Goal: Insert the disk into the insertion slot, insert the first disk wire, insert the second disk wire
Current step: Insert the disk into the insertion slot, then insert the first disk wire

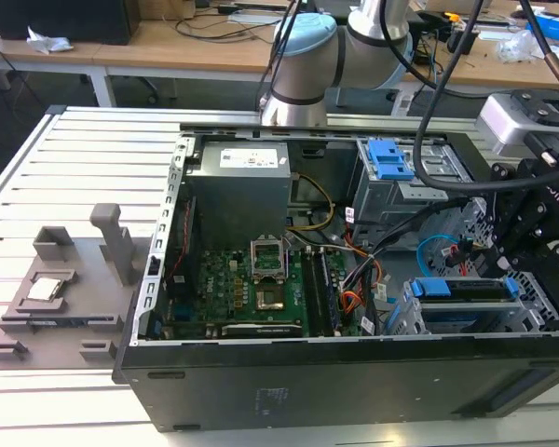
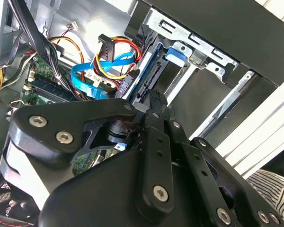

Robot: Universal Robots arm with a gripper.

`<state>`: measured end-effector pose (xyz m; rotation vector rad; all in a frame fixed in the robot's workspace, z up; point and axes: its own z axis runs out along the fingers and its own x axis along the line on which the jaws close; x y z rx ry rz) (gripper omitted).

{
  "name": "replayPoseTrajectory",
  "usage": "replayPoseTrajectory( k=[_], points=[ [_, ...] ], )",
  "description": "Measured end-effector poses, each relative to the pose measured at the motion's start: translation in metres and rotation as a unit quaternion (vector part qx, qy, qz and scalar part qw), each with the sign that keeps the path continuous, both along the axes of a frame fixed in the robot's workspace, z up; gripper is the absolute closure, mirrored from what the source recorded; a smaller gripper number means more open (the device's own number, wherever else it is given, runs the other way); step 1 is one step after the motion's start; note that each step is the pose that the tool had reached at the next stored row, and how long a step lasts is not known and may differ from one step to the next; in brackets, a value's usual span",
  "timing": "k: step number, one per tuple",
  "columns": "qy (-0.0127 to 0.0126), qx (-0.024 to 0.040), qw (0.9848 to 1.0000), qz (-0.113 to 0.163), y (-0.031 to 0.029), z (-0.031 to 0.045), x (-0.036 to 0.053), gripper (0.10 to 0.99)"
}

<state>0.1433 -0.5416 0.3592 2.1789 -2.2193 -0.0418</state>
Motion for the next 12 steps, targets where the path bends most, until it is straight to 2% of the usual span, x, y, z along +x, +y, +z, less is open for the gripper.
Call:
replayPoseTrajectory(
  k=[7, 12],
  points=[
    [0.0000, 0.0000, 1.0000, 0.000, 0.0000, 0.0000, 0.0003, 0.980],
    [0.0000, 0.0000, 1.0000, 0.000, 0.0000, 0.0022, 0.0062, 0.980]
  ],
)
